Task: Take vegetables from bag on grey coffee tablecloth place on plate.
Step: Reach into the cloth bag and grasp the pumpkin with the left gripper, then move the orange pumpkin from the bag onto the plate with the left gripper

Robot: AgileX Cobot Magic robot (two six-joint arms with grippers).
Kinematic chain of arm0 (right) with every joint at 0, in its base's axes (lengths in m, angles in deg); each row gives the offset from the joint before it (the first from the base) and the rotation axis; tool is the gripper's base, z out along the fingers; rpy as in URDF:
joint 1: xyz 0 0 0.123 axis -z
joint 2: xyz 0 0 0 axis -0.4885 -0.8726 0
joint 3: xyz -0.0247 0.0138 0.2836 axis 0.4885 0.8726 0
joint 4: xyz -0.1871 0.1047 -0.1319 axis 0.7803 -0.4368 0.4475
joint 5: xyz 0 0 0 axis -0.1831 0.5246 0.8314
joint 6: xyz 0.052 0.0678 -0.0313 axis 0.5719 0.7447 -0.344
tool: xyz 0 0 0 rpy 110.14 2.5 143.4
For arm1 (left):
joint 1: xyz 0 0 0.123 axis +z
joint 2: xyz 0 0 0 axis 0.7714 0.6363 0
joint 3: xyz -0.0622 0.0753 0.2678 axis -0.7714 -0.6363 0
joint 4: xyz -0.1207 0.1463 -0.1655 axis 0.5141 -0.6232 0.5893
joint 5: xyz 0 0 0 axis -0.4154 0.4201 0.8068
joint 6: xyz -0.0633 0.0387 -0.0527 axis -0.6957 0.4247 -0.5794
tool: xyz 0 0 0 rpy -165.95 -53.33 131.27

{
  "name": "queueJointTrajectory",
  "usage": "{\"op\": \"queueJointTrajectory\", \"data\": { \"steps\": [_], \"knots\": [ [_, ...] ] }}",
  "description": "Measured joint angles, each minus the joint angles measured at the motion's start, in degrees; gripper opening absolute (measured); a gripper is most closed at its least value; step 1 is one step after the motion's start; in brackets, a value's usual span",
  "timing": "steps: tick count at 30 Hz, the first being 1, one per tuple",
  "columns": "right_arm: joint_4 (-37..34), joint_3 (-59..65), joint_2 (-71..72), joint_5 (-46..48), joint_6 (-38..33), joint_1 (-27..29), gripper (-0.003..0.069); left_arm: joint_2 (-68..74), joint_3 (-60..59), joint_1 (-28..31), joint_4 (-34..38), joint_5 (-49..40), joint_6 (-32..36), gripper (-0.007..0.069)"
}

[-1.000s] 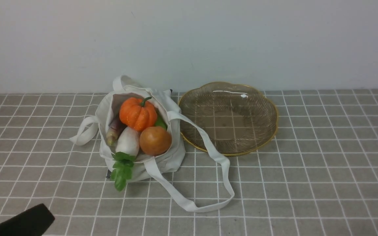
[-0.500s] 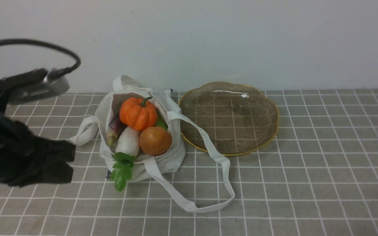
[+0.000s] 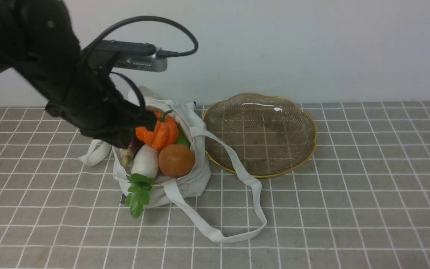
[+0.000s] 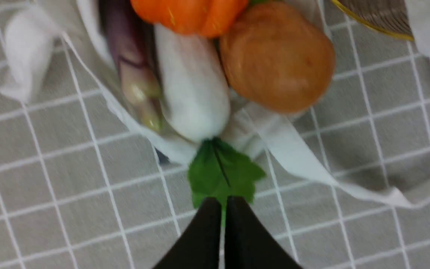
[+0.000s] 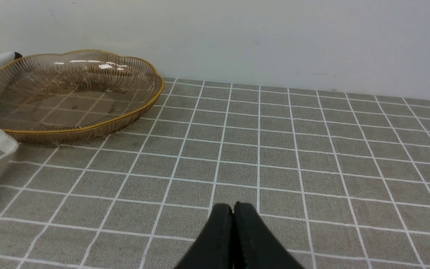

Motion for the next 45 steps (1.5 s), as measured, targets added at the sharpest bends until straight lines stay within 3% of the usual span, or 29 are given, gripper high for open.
{"op": "queueJointTrajectory", "data": {
  "steps": [2,7,16,19,26,31,36,45],
  "knots": [
    [0.0,0.0,0.0,0.0,0.0,0.0,-0.0015,2.8,2.9,-0.5,-2.2,0.0,-0.3,0.0038],
    [0.0,0.0,0.0,0.0,0.0,0.0,-0.0015,11.1,10.5,-0.8,-4.5,0.4,-0.7,0.0198],
    [0.0,0.0,0.0,0.0,0.0,0.0,-0.0015,19.7,15.6,-0.8,-5.9,4.2,-0.9,0.0605],
    [0.0,0.0,0.0,0.0,0.0,0.0,-0.0015,20.8,15.6,-0.8,-7.2,4.6,-0.8,0.0660],
    [0.0,0.0,0.0,0.0,0.0,0.1,-0.0015,23.3,15.8,-0.8,-8.4,6.2,-0.3,0.0675],
    [0.0,0.0,0.0,0.0,0.0,0.2,-0.0015,23.8,15.8,-0.8,-8.4,6.7,-0.9,0.0596],
    [0.0,0.0,0.0,0.0,0.0,0.2,-0.0015,23.8,15.9,-0.8,-8.5,5.5,-1.0,0.0594],
    [0.0,0.0,0.0,0.0,0.0,0.2,-0.0015,15.0,17.7,-0.8,-11.9,-6.7,-0.8,0.0594]
  ]
}}
